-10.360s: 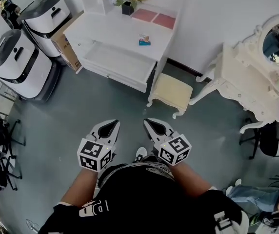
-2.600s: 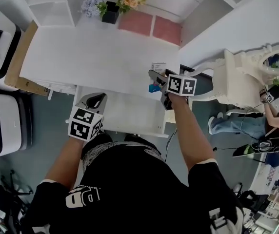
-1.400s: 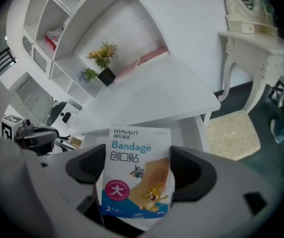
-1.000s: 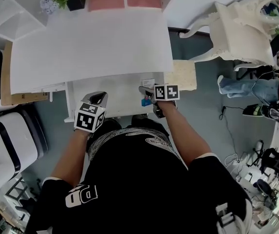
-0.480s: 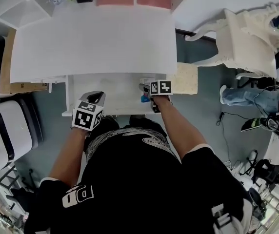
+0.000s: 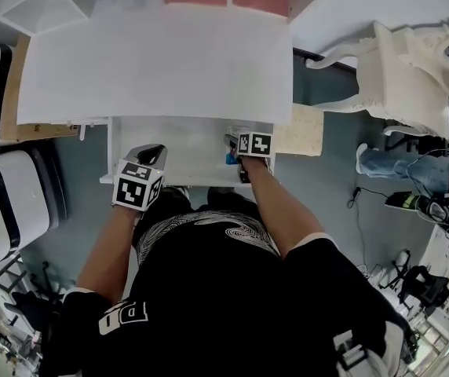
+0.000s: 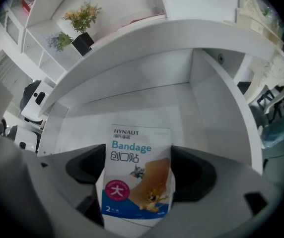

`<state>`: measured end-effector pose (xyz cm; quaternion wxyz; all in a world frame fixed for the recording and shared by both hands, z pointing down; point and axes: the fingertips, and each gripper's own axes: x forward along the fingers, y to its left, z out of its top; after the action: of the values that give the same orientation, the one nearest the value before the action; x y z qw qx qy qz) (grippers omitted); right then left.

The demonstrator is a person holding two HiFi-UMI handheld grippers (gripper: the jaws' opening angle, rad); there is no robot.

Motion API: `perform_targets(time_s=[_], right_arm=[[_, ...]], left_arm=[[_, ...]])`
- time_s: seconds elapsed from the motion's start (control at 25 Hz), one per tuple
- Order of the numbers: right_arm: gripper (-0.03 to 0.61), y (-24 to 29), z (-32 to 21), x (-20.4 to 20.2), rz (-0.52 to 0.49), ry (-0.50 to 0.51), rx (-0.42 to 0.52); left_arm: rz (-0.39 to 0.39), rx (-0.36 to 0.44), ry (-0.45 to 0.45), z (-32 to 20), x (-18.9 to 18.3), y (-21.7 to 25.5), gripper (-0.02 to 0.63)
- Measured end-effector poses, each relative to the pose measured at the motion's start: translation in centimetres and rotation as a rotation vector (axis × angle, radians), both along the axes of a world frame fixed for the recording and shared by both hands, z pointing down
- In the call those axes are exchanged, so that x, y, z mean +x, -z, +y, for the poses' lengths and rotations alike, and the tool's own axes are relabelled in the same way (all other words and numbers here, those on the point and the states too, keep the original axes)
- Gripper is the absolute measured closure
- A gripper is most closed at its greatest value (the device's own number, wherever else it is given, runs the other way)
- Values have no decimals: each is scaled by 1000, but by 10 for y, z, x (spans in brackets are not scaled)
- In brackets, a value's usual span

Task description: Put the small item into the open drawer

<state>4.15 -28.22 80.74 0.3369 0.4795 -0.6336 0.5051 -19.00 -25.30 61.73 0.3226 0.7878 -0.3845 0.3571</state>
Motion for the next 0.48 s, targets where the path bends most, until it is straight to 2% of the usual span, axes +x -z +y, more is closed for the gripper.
perform_targets(time_s=[0.32,0.48], right_arm=[[173,-6,-7,-4,80,31,-3],[173,-5,-8,-3,80,25,-13]], left_arm=[[8,7,29,-1,-10,4,600],[13,12,37,-1,-12,6,600]])
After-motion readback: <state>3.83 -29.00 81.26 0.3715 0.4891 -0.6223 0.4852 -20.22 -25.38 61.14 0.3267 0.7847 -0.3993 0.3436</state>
